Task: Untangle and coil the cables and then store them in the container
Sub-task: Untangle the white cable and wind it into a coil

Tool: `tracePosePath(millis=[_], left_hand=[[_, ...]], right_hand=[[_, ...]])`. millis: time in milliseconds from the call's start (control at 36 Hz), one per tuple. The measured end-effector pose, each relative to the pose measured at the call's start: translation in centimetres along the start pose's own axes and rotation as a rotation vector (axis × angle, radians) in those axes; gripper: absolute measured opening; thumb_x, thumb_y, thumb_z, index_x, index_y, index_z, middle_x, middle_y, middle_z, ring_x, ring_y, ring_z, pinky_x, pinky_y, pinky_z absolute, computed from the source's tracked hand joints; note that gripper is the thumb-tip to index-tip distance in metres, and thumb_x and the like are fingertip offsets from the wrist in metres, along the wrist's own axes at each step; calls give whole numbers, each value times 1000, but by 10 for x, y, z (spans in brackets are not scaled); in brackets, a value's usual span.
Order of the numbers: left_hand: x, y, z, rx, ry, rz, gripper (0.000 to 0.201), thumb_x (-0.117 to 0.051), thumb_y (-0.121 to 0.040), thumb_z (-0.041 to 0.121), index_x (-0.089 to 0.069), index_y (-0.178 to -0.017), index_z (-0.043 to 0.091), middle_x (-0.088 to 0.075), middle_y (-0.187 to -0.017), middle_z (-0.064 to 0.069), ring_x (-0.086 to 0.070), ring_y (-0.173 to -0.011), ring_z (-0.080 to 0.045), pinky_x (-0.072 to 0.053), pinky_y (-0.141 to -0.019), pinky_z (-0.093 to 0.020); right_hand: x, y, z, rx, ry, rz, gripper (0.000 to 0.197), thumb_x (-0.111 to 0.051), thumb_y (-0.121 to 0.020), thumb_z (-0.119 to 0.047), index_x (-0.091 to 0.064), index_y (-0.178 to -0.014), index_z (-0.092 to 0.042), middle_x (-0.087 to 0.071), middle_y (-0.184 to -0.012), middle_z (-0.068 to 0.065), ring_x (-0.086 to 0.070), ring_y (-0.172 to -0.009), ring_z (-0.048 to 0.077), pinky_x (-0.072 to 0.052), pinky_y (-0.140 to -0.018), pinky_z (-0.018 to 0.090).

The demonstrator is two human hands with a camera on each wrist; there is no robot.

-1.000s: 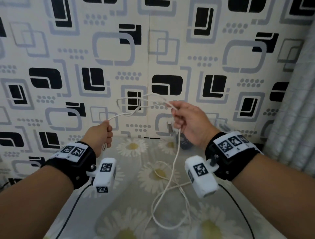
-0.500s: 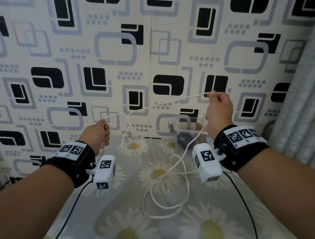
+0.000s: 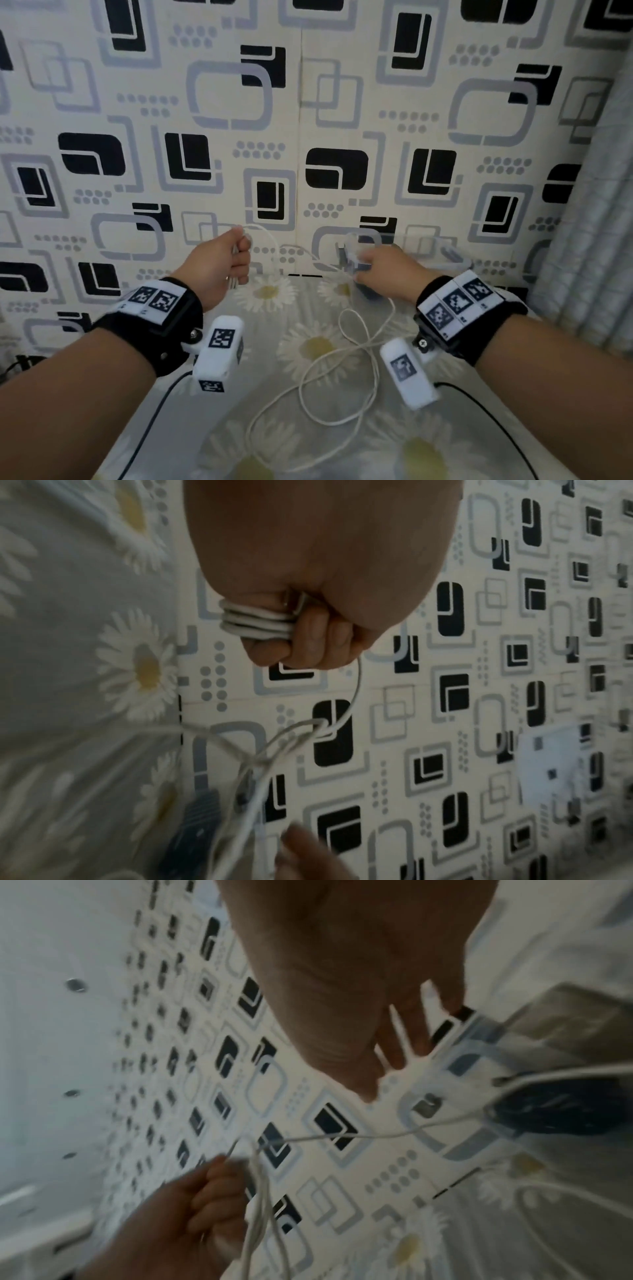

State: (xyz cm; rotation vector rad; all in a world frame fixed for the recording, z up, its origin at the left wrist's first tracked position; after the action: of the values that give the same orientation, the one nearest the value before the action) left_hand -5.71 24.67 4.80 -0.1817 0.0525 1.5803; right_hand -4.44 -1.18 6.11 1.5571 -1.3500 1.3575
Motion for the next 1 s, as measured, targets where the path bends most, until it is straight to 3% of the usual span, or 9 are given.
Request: tracePosePath(millis=[83,194,306,389,472,556,722,806,1000], left_hand=[[-18,8,7,-25,-36,-97,42,-33,-104,38,-40,-67,19,-24,-51,7,-22,-40,-10,-25,-56,-30],[-38,18,15,-57,-37,-164,43,-32,-104,39,-40,-66,19,-23,-51,6,-21,-42,-10,-25,-55,-28],[-45,21,20,-77,-17,-175,45,-34,-103,42,-42,-66,19,-22,-53,5,-21,-42,-11,-28,-54,-28],[-45,22,21,-89,-8,-173,44,-33,-104,41,-42,-66,19,-23,-53,5,-21,-41,-10,-28,-55,-28],[-43,22,20,-84,7,-179,44,-34,-103,41,-42,-65,19,-23,-54,6,-22,-41,-10,-28,-56,-28],[-42,22,18,-77,20,-169,44,-35,-103,41,-43,-65,19,-23,-53,6,-22,-41,-10,-29,-55,-28],[-34,14,17,-71,79,4,43,-35,-103,39,-41,-66,19,-26,-48,8,-23,-39,-10,-30,-54,-27],[-19,4,12,-44,124,112,43,-35,-103,38,-41,-66,20,-27,-45,8,-23,-37,-10,-29,-52,-28],[25,-11,-6,137,287,275,41,-33,-102,36,-34,-64,21,-27,-38,8,-21,-29,-10,-19,-48,-26]], right_hand=[[3,7,-28,195,-292,120,38,-52,-97,-19,-51,-135,-21,-54,-135,-5,-48,-126,12,-33,-98,20],[-12,11,-55,361,-714,51,35,-55,-96,-15,-55,-130,-26,-59,-132,-9,-51,-124,4,-37,-111,35],[-23,14,-61,351,-800,-32,37,-51,-92,-13,-58,-126,-26,-62,-124,-12,-58,-104,-7,-45,-99,30],[-32,17,-61,390,-855,-99,39,-52,-91,2,-55,-126,-13,-61,-127,-1,-57,-118,6,-43,-106,30],[-30,25,-59,403,-1015,-124,30,-55,-91,7,-53,-121,6,-64,-106,13,-64,-94,13,-53,-85,20],[-28,28,-55,447,-998,-39,14,-65,-88,-1,-60,-99,5,-65,-97,28,-67,-87,28,-53,-79,23],[-34,25,-49,352,-962,-99,14,-56,-97,-17,-69,-90,-14,-71,-91,0,-65,-89,8,-52,-82,23],[-35,26,-44,332,-960,-100,19,-55,-97,-16,-70,-87,-16,-69,-81,-6,-65,-82,10,-54,-89,33],[-30,22,-25,161,-1068,-4,30,-39,-104,-17,-59,-83,-11,-51,-59,0,-48,-54,18,-45,-57,31]])
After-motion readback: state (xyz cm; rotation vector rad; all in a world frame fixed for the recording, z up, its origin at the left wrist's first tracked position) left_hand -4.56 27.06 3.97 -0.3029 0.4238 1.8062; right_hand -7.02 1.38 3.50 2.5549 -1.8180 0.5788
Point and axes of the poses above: each hand's wrist, its own y-axis away from the middle knuckle, its own x-axis out of the back of the hand, z = x × y, the point moved 3 cm from there along -y, towards the middle knuckle
